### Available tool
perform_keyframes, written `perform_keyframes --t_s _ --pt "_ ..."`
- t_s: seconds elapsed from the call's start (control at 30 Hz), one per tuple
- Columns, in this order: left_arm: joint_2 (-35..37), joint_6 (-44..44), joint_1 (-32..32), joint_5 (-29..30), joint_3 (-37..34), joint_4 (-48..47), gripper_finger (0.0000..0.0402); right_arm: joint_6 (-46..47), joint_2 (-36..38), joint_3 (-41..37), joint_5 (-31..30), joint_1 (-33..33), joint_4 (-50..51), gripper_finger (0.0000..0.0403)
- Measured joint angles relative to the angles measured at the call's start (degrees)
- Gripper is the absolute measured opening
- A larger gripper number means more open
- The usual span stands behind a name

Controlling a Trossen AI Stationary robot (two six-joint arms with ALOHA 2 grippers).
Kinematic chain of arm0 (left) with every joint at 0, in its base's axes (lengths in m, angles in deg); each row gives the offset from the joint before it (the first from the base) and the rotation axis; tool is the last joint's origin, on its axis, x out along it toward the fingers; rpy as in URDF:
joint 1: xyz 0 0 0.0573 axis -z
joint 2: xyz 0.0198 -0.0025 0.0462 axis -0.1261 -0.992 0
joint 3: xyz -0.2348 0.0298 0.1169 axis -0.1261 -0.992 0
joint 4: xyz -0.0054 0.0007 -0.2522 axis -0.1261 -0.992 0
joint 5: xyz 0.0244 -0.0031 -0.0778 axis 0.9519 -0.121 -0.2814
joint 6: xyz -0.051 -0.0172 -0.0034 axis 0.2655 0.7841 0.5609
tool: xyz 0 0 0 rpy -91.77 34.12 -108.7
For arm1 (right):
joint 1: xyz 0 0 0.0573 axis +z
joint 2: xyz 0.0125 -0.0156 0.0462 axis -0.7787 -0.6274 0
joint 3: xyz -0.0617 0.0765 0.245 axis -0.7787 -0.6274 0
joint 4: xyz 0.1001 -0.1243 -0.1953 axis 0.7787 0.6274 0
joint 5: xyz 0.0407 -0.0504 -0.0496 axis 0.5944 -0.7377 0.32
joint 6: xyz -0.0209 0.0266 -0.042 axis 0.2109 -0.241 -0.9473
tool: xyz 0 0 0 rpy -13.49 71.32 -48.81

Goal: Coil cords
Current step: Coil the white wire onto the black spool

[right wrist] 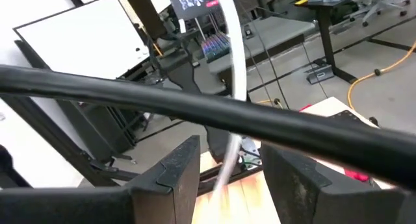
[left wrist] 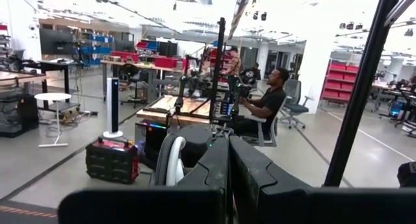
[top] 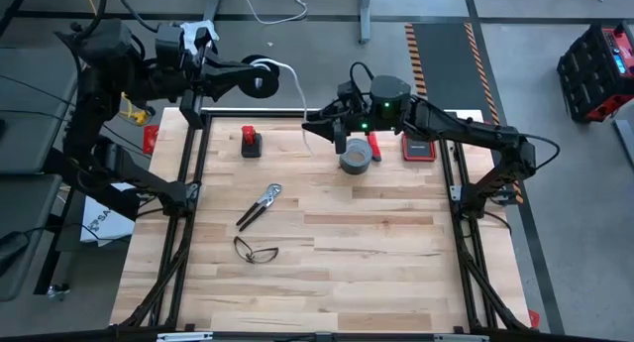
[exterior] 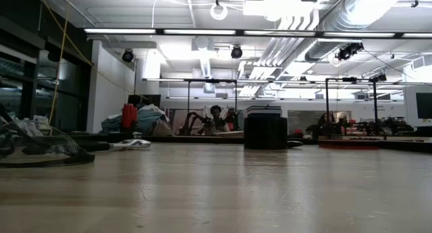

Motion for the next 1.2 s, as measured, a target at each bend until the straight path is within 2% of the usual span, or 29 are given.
perform_keyframes --t_s 0.3,0.53,0.83,1.1,1.2 --pt "-0.03 0.43 0.00 -0.04 0.00 -0.01 0.0000 -0.08 0.02 0.00 -0.17 0.00 -0.07 0.0151" --pt "-0.03 0.45 0.00 -0.04 0.00 -0.04 0.0000 -0.17 0.02 0.00 -0.66 0.01 -0.83 0.0096" --pt "-0.03 0.52 0.00 -0.02 0.00 -0.04 0.0000 -1.05 0.04 0.00 -0.81 0.15 -1.73 0.0077" --pt "-0.03 0.52 0.00 0.00 0.00 -0.04 0.0000 -2.06 0.04 0.00 -2.25 0.20 -1.73 0.0008" --pt "-0.03 0.52 0.00 0.31 0.00 -0.05 0.0000 -3.69 0.04 0.00 -2.32 0.45 -1.73 0.0004"
